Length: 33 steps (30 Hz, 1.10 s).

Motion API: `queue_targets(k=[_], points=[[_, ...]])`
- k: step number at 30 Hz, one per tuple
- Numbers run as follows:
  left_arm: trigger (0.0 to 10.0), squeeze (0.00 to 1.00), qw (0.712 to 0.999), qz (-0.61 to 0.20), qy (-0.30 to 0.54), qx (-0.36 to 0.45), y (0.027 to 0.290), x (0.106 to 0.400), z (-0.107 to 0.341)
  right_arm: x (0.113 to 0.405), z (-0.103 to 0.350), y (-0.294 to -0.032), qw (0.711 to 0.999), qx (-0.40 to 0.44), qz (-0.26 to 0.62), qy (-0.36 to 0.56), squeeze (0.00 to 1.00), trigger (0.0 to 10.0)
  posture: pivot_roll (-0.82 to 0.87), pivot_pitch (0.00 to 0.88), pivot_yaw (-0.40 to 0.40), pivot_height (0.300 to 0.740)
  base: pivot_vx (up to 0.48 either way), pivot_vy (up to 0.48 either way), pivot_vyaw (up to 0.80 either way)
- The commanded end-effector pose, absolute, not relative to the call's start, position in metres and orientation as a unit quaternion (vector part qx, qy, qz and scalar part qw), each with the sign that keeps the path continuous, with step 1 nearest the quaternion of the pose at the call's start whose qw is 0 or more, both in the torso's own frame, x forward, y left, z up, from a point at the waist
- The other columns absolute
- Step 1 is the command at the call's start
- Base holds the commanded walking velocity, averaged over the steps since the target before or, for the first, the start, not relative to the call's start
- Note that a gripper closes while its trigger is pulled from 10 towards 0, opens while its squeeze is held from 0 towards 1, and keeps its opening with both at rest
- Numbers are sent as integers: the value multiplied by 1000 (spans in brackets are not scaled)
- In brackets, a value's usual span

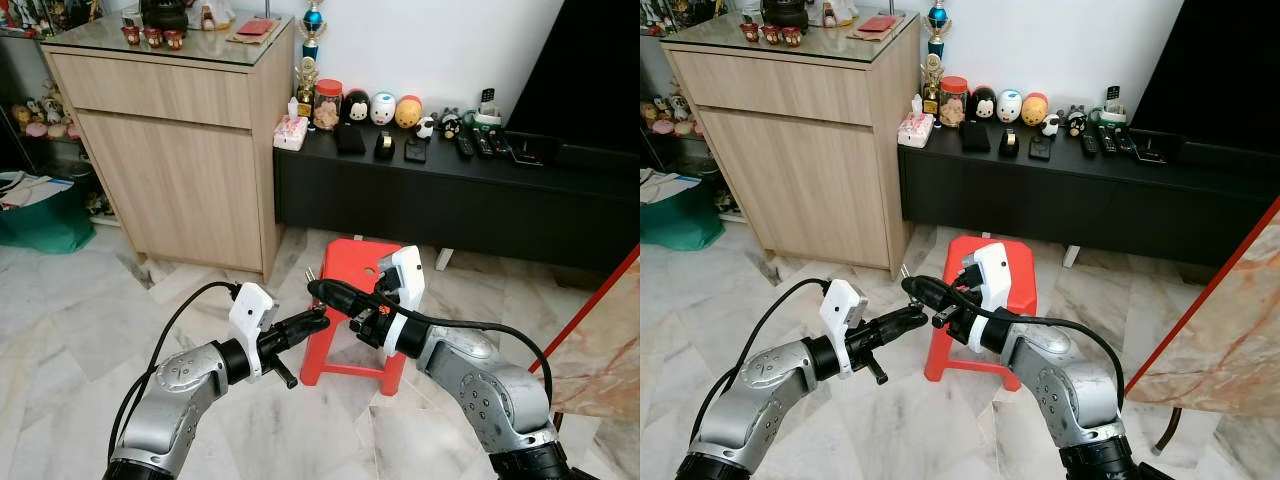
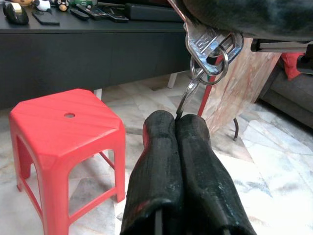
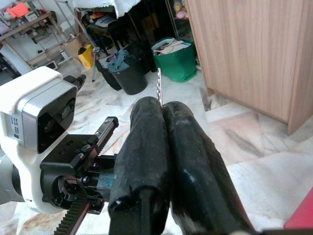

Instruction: Hang keys on a hook

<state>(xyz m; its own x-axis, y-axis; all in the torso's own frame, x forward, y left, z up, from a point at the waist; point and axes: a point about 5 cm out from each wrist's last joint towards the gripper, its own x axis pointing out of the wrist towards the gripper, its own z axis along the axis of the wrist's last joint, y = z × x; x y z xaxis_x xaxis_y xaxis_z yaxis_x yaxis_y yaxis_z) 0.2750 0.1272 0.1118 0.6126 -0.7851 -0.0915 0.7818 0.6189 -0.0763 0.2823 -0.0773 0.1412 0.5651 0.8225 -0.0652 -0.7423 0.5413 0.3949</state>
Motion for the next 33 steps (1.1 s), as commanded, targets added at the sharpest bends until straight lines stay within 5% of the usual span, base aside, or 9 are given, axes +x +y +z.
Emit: queue_targets(k=[1,21,23,24,28,30,31,32,33], points=[[0,0,899,-434,55,-12,127,275,113,285,149,-81,874,162,445,105,0,10000,-5,0,-95,740,0,0,0],[0,0,902,-427,58,-9,131,272,111,301,141,-112,914,127,369,115,0,10000,-4,0,-97,740,0,0,0],[2941,0,903,-425,59,-4,131,272,111,301,141,-111,914,128,369,114,0,10000,-4,0,-97,740,0,0,0],[10000,0,904,-423,61,4,131,273,110,301,141,-110,913,128,371,113,0,10000,-4,0,-97,740,0,0,0],[10000,0,903,-425,62,10,130,274,109,300,142,-105,909,131,380,113,0,10000,-3,0,-98,740,0,0,0],[10000,122,903,-425,62,9,130,274,109,300,142,-104,907,133,384,113,0,10000,-3,0,-98,740,0,0,0],[10000,761,903,-425,60,8,130,274,109,300,142,-104,906,133,386,112,0,10000,-3,0,-98,740,0,0,0],[10000,1000,903,-426,58,5,130,274,110,299,143,-103,905,134,388,112,0,10000,-4,0,-98,740,0,0,0],[10000,1000,903,-426,55,2,129,275,111,299,143,-102,904,134,390,111,0,10000,-4,0,-98,740,0,0,0]])
